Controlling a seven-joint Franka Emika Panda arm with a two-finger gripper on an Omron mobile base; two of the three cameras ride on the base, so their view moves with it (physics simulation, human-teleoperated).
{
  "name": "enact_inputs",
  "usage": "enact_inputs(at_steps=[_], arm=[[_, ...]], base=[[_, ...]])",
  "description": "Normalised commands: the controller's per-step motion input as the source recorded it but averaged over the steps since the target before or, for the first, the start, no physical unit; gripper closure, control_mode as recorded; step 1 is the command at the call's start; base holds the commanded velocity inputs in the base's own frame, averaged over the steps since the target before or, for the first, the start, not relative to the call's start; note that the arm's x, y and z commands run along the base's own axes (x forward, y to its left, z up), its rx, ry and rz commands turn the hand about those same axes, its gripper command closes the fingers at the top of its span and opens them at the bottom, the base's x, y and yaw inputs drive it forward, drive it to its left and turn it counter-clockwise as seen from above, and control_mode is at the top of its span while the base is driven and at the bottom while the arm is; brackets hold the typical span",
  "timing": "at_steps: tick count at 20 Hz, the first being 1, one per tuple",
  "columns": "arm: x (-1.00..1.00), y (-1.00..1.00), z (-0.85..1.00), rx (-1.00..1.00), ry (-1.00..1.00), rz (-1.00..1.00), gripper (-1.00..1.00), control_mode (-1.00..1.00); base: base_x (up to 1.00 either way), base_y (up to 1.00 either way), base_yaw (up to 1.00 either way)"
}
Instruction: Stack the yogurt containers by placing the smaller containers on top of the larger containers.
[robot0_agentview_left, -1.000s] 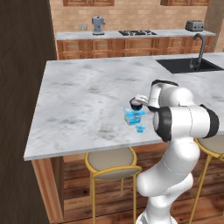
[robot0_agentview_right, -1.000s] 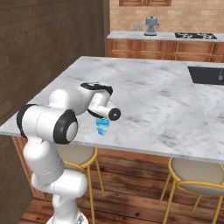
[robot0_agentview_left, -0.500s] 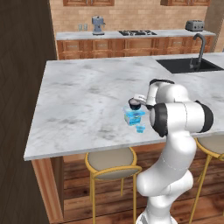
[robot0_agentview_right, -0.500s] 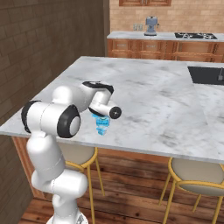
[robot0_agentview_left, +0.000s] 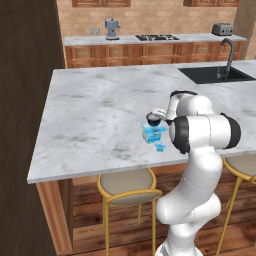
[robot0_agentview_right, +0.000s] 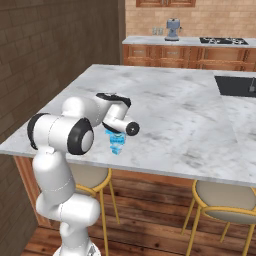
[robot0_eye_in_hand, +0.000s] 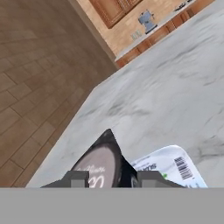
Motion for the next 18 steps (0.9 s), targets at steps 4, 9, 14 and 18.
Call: enact_inputs(at_steps=[4,9,14,18], arm=[[0.01,0.0,-0.17,0.0,0.0,0.0,1.0,-1.0],[0.06,0.0,-0.15,0.0,0.0,0.0,1.0,-1.0],[0.02,0.0,-0.02,0.0,0.0,0.0,1.0,-1.0],[0.12,0.0,0.0,0.0,0.01,0.0,1.0,-1.0]], base=[[0.0,0.0,0.0],[0.0,0.0,0.0],[0.0,0.0,0.0],[0.0,0.0,0.0]])
